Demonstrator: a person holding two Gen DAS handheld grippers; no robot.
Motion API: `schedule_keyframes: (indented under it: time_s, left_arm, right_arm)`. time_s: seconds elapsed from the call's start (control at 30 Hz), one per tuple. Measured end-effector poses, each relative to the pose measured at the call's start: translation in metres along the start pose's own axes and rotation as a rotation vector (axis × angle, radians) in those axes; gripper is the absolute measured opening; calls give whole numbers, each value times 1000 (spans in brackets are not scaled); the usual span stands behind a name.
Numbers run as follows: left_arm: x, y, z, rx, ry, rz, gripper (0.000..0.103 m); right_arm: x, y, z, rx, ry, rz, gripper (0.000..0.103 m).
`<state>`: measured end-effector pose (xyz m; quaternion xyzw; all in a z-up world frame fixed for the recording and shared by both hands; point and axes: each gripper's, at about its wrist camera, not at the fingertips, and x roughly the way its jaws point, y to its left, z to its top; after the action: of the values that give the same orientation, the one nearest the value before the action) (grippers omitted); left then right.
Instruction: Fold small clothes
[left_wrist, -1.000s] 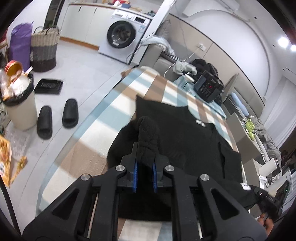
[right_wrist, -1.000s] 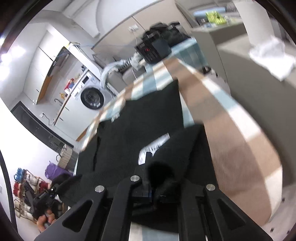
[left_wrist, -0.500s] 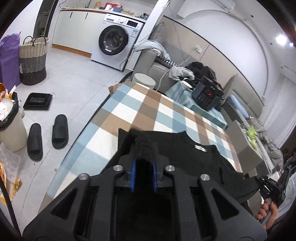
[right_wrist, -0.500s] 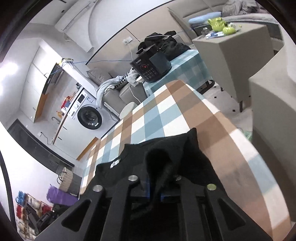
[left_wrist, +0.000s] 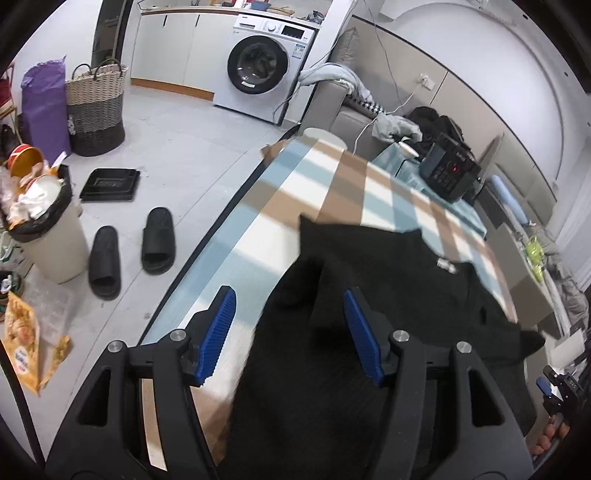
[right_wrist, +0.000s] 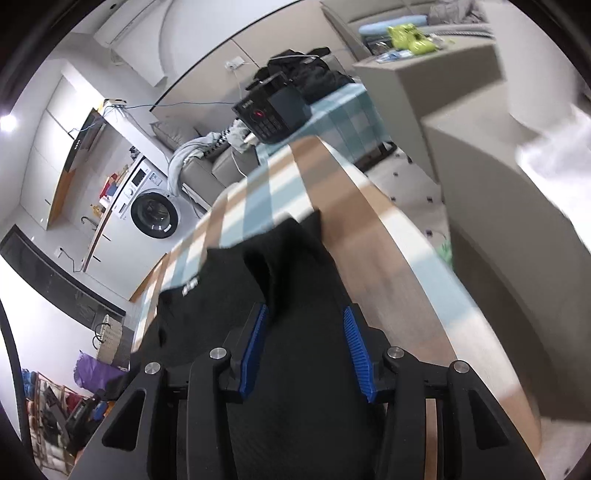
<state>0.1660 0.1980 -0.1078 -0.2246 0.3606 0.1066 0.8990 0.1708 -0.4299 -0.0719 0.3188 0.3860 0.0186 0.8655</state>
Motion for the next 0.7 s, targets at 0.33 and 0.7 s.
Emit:
schedule_keyframes:
  time_s: [0.33,0.7]
  left_arm:
    - [-25,24,-72,-11,97,5,58]
    - [-37,23,-100,20,135,22,58]
  right_arm:
    - [-21,-19,-62,-43,84,34,49]
    - [-37,15,-86,-233,38,-23,8]
